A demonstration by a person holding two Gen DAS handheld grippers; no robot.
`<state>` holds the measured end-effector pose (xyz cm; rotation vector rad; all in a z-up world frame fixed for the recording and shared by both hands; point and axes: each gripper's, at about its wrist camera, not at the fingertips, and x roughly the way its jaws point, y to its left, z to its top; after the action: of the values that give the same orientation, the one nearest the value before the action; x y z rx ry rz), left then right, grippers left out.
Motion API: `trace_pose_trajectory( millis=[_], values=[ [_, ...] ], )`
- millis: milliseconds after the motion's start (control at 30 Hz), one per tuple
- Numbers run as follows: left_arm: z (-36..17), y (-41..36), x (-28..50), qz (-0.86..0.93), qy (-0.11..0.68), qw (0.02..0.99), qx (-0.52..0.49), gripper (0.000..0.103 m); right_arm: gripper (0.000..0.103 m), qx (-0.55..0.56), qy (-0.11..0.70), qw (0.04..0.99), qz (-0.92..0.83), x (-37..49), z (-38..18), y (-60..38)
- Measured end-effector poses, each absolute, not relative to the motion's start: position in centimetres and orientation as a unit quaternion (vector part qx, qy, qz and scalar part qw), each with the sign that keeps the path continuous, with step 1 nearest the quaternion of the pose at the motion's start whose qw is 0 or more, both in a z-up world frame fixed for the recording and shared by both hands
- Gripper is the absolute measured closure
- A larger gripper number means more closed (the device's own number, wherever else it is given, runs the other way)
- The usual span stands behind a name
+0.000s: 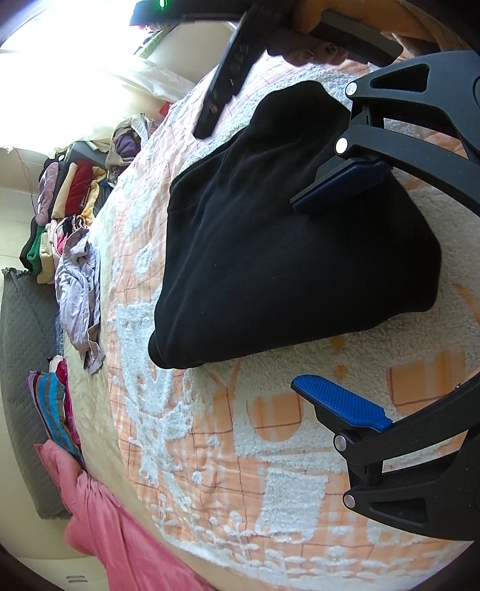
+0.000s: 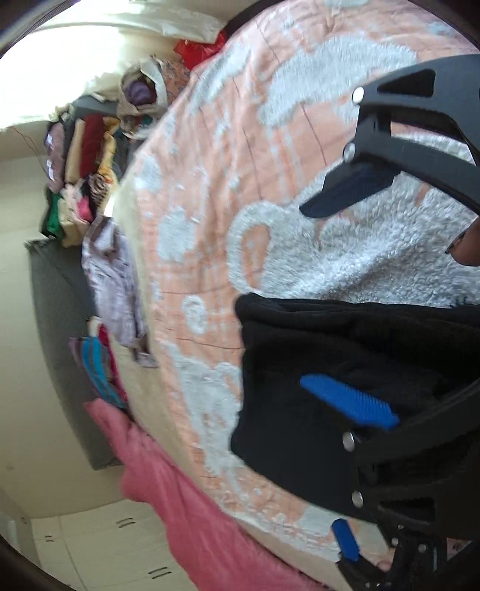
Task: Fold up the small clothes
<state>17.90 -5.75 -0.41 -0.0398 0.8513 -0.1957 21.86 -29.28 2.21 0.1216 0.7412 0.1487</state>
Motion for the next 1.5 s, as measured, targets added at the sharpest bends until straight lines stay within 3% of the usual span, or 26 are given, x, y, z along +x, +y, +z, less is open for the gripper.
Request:
trace_pose_trajectory(
  millis=[133,300,367,500,1000,1500],
  values=[
    [0.0,-5.3,17.1,-0.099,0.408,0.907,-0.024,0.021,0.007,0.078,0.327,0.939,0.072,19.6,3.8,-30.1],
    [1.3,-4.9,15.6,-0.104,0.392,0.914,-0.025,0.021,0.006,0.093,0.298,0.947,0.075,16.1,5.2,-30.2],
    [1.9,-4.6,14.7,-0.106,0.382,0.917,-0.029,0.009,0.005,0.093,0.287,0.95,0.082,14.4,5.8,-29.9],
    [2.8,-4.1,12.7,-0.116,0.367,0.922,-0.031,0.009,0.005,0.087,0.273,0.954,0.089,11.2,6.3,-28.9],
    [2.0,-2.6,6.5,-0.129,0.35,0.928,-0.021,0.009,0.005,0.067,0.276,0.956,0.074,2.4,3.6,-27.4],
    [-1.0,-1.9,4.7,-0.127,0.365,0.921,-0.039,0.009,0.005,0.058,0.311,0.947,0.055,0.7,0.6,-27.2]
  ],
)
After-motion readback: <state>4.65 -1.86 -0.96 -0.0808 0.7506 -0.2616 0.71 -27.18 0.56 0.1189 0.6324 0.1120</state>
